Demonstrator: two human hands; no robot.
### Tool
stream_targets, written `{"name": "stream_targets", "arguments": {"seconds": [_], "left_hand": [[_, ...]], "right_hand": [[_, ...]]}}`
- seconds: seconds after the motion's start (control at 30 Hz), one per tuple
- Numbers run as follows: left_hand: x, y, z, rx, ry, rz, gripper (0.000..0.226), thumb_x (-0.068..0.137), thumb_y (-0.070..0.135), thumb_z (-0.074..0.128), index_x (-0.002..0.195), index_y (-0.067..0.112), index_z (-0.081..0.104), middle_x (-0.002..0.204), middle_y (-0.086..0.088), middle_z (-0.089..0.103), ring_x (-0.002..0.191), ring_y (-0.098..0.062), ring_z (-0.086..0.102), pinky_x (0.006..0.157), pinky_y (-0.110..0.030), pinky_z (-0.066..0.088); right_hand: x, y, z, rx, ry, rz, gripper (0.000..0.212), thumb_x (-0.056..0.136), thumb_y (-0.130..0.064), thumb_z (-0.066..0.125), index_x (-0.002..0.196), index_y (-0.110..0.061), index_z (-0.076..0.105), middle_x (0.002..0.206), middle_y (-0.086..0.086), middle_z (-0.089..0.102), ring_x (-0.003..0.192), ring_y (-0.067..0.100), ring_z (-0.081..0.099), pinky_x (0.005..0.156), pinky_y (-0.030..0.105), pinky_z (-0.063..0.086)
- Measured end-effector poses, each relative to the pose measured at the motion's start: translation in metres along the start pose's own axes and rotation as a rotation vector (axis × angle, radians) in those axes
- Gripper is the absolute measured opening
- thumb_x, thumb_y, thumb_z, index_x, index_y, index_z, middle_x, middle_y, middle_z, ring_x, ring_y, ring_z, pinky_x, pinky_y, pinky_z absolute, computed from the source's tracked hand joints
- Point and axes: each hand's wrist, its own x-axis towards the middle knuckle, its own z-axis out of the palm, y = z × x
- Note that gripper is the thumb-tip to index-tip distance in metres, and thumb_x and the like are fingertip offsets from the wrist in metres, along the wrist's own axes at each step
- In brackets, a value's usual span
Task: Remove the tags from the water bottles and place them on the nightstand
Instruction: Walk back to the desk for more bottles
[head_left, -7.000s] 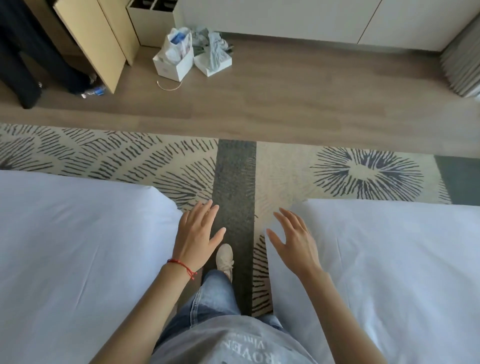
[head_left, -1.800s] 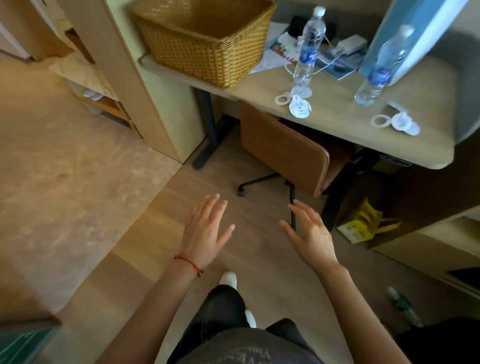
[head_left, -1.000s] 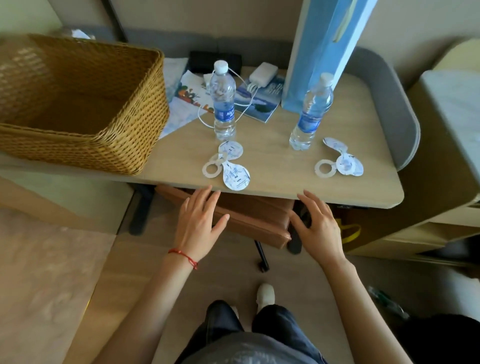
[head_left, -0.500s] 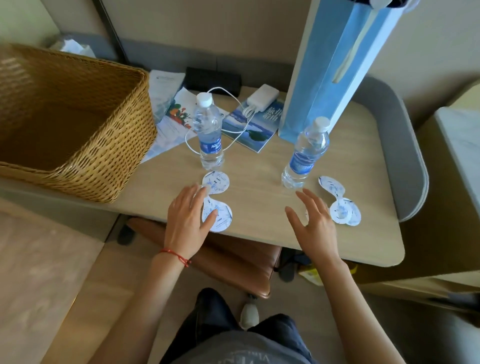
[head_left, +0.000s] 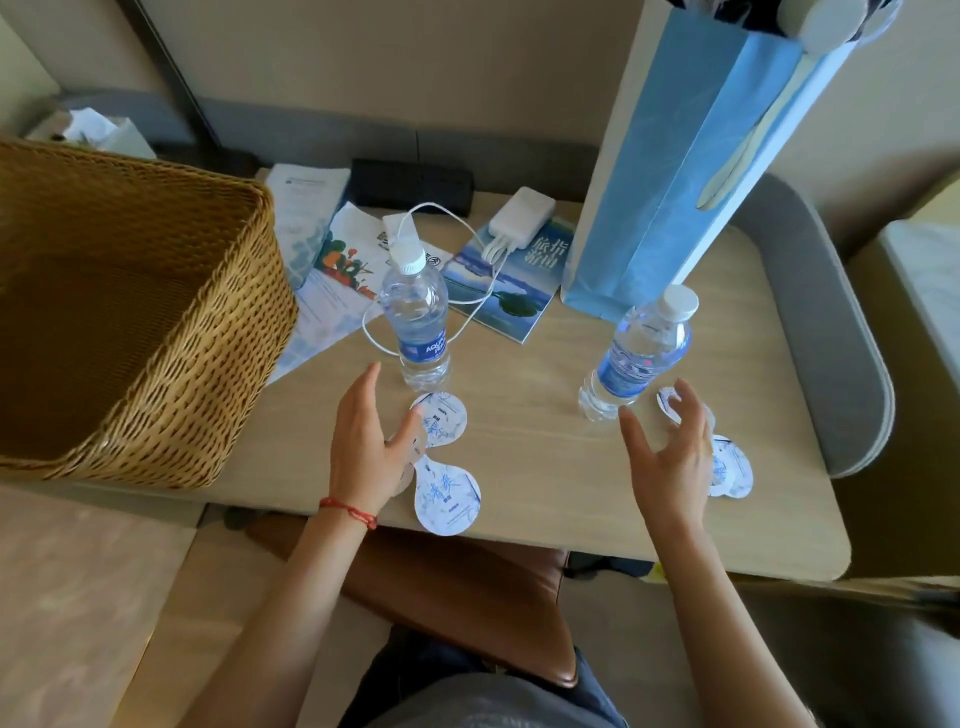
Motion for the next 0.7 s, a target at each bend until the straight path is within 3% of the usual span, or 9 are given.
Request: {"name": "stream_targets", "arguments": {"seconds": [0.07,0.17,0.3,0.37,0.5,0.63,0.7], "left_hand": [[0.014,0.001,0.002,-0.085,0.016,-0.028,0.065,0.08,0.02,0.068,0.134,0.002,0.037,0.138,-0.016,0.045,0.128,-0.026,0.041,0.104,-0.026,0.03],[0.034,0.001,0.006,-0.194,0.028,-0.058,0.072,0.077,0.021,0.071,0.136,0.005,0.033,0.141,-0.014,0.043,0.13,-0.021,0.041,0.107,-0.035,0.034],[0.055,0.0,0.012,-0.238,0.041,-0.031,0.068,0.073,0.019,0.075,0.131,0.01,0.041,0.132,-0.002,0.05,0.12,-0.012,0.046,0.099,-0.03,0.038],[0.062,-0.001,0.016,-0.255,0.046,-0.029,0.063,0.071,0.019,0.077,0.126,0.012,0.046,0.121,0.007,0.051,0.111,-0.008,0.048,0.092,-0.028,0.039],[0.073,-0.006,0.022,-0.316,0.031,-0.052,0.059,0.068,0.015,0.079,0.119,0.016,0.049,0.113,0.006,0.056,0.104,-0.012,0.055,0.088,-0.031,0.043],[0.084,-0.011,0.03,-0.338,0.023,-0.088,0.052,0.065,0.016,0.08,0.109,0.018,0.053,0.104,0.0,0.062,0.098,-0.021,0.061,0.084,-0.033,0.049],[0.088,-0.012,0.034,-0.353,0.031,-0.098,0.048,0.065,0.016,0.081,0.104,0.021,0.054,0.098,0.002,0.063,0.092,-0.019,0.062,0.08,-0.026,0.05]], "right_hand": [[0.007,-0.002,0.004,0.059,0.022,0.03,0.066,0.08,-0.028,0.07,0.136,-0.015,0.037,0.132,0.008,0.05,0.12,0.022,0.05,0.095,0.032,0.038],[0.017,-0.003,0.011,0.132,0.016,0.02,0.065,0.079,-0.025,0.072,0.134,-0.017,0.039,0.128,-0.002,0.052,0.116,0.014,0.051,0.094,0.026,0.038],[0.027,-0.002,0.021,0.18,0.003,0.037,0.058,0.077,-0.023,0.073,0.127,-0.018,0.044,0.117,-0.01,0.053,0.106,0.001,0.05,0.091,0.017,0.037],[0.03,-0.001,0.026,0.2,-0.014,0.073,0.053,0.076,-0.024,0.074,0.122,-0.019,0.046,0.112,-0.01,0.055,0.105,0.002,0.051,0.092,0.02,0.037],[0.039,0.002,0.034,0.235,-0.029,0.125,0.047,0.074,-0.025,0.076,0.113,-0.023,0.048,0.108,-0.008,0.057,0.105,0.008,0.054,0.097,0.029,0.042],[0.048,0.001,0.041,0.318,-0.013,0.172,0.046,0.072,-0.022,0.078,0.107,-0.027,0.049,0.102,-0.015,0.059,0.105,0.014,0.059,0.089,0.027,0.046],[0.051,0.001,0.044,0.328,-0.01,0.187,0.046,0.07,-0.023,0.079,0.104,-0.03,0.049,0.1,-0.017,0.06,0.105,0.016,0.06,0.086,0.028,0.047]]}}
